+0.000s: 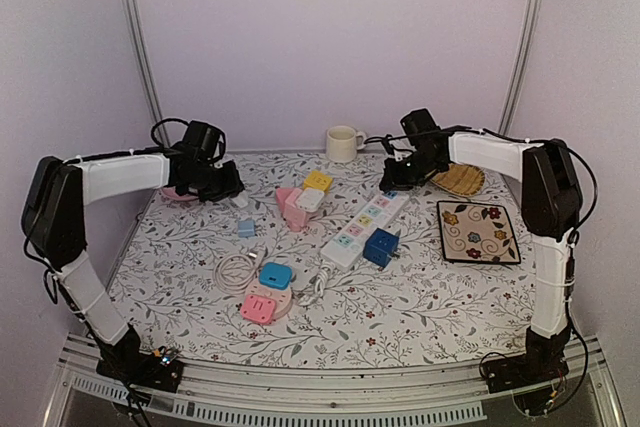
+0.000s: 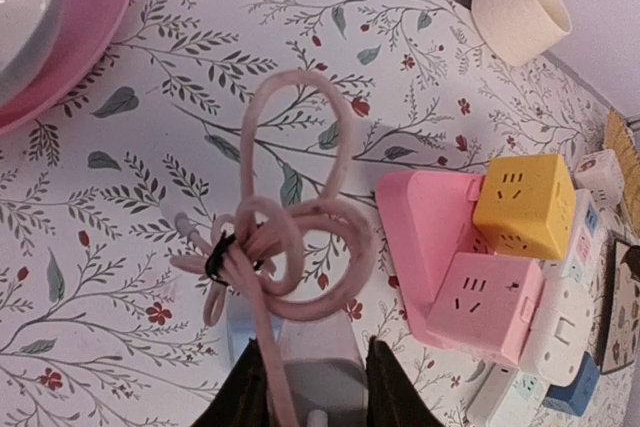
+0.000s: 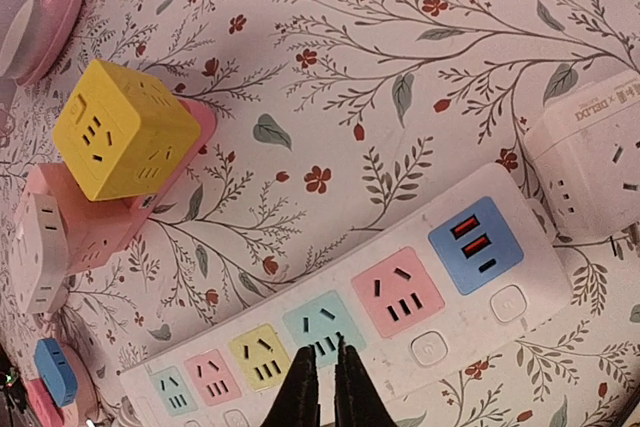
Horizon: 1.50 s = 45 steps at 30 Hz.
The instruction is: Pull the plug off the socket
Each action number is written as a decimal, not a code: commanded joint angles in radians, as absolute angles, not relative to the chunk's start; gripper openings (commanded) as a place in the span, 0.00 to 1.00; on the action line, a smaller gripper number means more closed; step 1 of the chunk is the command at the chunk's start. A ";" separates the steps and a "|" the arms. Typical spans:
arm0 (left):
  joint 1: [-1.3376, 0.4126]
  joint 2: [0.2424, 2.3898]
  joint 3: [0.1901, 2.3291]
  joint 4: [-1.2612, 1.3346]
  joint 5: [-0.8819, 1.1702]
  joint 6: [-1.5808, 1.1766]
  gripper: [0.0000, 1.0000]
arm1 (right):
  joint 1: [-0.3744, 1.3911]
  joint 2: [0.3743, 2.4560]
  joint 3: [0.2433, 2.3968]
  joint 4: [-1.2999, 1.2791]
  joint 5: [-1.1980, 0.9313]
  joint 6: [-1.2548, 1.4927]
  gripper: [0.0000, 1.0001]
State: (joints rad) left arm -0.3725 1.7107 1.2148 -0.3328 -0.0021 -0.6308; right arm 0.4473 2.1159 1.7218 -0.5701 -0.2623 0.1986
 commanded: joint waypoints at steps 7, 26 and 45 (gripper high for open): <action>-0.288 1.790 1.154 -0.288 0.040 -0.689 0.21 | 0.433 2.065 1.766 -0.581 -0.285 0.201 0.12; -0.233 1.763 1.163 -0.419 -0.122 -0.669 0.80 | 0.432 2.062 1.772 -0.584 -0.300 0.206 0.34; -0.466 1.698 1.327 -0.500 -0.307 -0.571 0.86 | 0.431 2.091 1.828 -0.585 -0.332 0.233 0.85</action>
State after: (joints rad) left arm -0.3775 1.6592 1.2350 -0.4816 -0.2775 -0.6308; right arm 0.4374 2.1056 1.7935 -0.5835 -0.3164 0.2234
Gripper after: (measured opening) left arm 0.858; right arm 0.826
